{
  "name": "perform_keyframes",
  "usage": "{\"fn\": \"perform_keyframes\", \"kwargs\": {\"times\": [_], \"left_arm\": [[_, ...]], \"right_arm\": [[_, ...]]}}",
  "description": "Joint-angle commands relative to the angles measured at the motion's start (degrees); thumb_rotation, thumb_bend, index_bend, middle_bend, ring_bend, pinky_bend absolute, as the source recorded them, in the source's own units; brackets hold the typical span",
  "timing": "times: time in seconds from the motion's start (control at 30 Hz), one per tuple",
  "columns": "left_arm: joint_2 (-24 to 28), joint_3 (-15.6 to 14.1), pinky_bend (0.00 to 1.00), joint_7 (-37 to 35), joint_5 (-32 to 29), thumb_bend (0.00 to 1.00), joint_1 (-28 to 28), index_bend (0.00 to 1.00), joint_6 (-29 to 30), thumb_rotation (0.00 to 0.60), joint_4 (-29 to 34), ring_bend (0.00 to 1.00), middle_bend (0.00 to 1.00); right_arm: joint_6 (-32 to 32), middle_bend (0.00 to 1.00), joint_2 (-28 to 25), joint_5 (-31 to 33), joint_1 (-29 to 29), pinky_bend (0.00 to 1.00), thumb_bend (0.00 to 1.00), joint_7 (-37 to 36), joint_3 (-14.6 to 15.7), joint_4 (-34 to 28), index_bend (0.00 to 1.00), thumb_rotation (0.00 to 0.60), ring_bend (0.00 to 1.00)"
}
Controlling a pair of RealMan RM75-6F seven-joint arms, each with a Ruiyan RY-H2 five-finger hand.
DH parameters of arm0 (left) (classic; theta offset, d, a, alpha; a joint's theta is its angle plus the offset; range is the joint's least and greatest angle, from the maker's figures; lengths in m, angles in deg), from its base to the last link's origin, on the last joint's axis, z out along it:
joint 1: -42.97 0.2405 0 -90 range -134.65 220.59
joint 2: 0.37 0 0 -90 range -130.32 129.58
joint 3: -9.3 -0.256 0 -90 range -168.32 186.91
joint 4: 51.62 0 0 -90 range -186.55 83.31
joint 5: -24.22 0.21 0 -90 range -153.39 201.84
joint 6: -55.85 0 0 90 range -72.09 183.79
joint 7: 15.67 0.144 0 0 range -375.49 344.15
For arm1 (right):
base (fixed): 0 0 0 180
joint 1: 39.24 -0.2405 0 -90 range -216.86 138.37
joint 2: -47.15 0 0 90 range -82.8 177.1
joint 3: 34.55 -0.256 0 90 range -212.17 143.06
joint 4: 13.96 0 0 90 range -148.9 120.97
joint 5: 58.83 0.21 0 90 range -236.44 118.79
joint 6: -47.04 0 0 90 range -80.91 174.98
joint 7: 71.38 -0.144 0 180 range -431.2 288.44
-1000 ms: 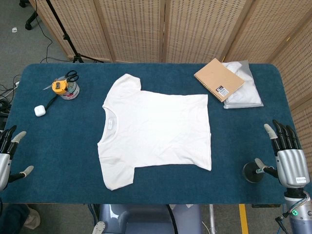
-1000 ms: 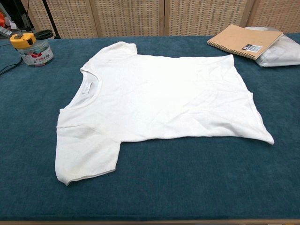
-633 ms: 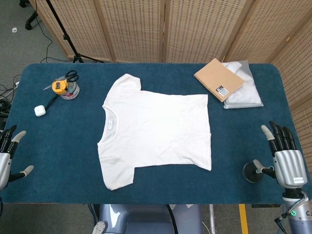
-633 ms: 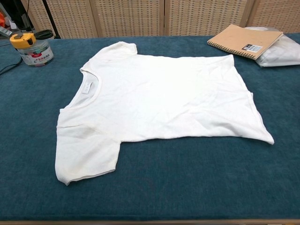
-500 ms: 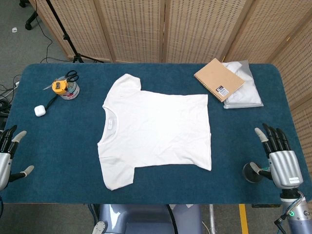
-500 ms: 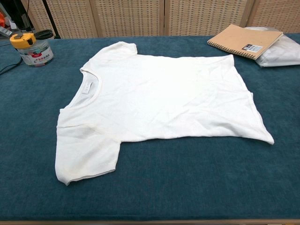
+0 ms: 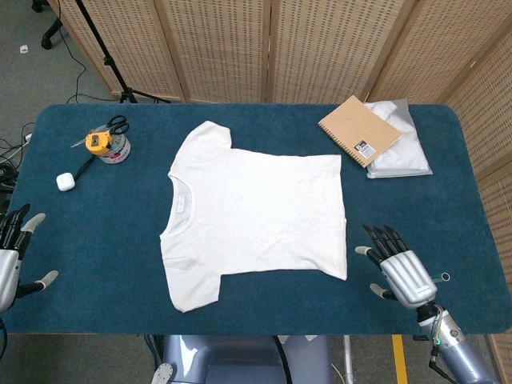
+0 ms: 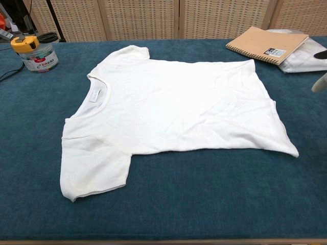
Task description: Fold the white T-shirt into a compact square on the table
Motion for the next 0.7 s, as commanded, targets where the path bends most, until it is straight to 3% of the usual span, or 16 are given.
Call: {"fn": "perform_keyframes", "kwargs": {"times": [0.03,0.43,0.7], "left_arm": [[-0.23,0.12,0.00,0.29,-0.42,0.00,-0.19,0.00,-0.37,0.600,-0.15,0.00,0.00],[-0.43,1.03,0.00,0.86,-3.40,0.00,-0.93,0.00,-2.02,0.600,-0.24,0.00,0.00],[-0.94,1.30,0.00,1.99,-4.88,0.00,-1.38,0.00,-2.94,0.600,-0.28,0.00,0.00]], "right_arm": [[3.74,0.00,2.91,0.80,-2.45,0.00,0.12,1.18,-0.23,2.13,0.29,0.600,0.00],[10.38,0.00,8.74,4.19,-6.02,0.00,0.13,6.23,0.11,6.13,0.31,0.600,0.00],[9.65,0.00,12.65,3.90,-6.95,0.00,0.15,4.74,0.80,11.09,0.34,0.600,0.00]]}}
